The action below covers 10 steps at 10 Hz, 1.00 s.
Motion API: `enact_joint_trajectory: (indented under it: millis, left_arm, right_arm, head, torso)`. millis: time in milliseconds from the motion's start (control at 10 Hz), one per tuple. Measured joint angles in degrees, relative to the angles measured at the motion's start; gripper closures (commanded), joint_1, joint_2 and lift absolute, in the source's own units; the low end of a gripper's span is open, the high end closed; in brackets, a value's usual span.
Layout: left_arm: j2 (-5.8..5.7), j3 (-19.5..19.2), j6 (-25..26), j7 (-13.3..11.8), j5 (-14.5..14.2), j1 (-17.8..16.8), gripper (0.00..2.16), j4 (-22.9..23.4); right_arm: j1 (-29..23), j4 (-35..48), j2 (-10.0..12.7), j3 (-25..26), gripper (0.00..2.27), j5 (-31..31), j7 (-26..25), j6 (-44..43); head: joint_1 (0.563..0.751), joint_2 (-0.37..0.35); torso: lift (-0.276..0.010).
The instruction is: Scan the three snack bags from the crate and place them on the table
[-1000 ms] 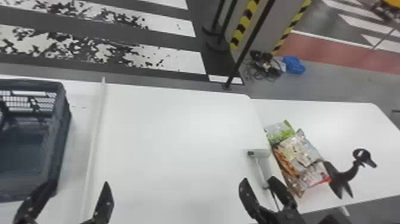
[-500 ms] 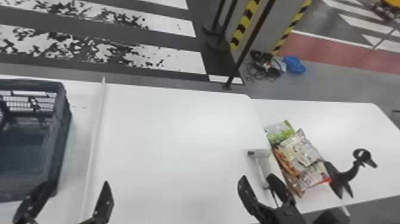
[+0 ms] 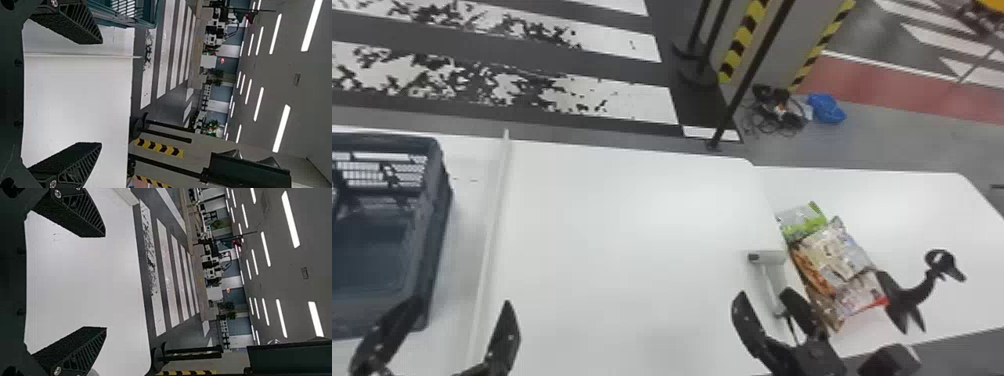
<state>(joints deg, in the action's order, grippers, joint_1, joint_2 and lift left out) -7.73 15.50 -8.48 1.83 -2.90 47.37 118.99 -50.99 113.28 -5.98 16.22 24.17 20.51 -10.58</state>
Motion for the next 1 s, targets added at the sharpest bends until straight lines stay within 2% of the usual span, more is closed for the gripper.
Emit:
enact_joint_trajectory:
  millis: [1000]
  left_arm:
    - [0.26,0.41,-0.70,0.39,0.97,-0.29,0.07,-0.40]
  right_arm:
    - [0.10,0.15,0.33,0.13,0.08,0.44,0.06,-0.18]
  head:
    - [0.695,-0.350]
  torso:
    - [-0.037]
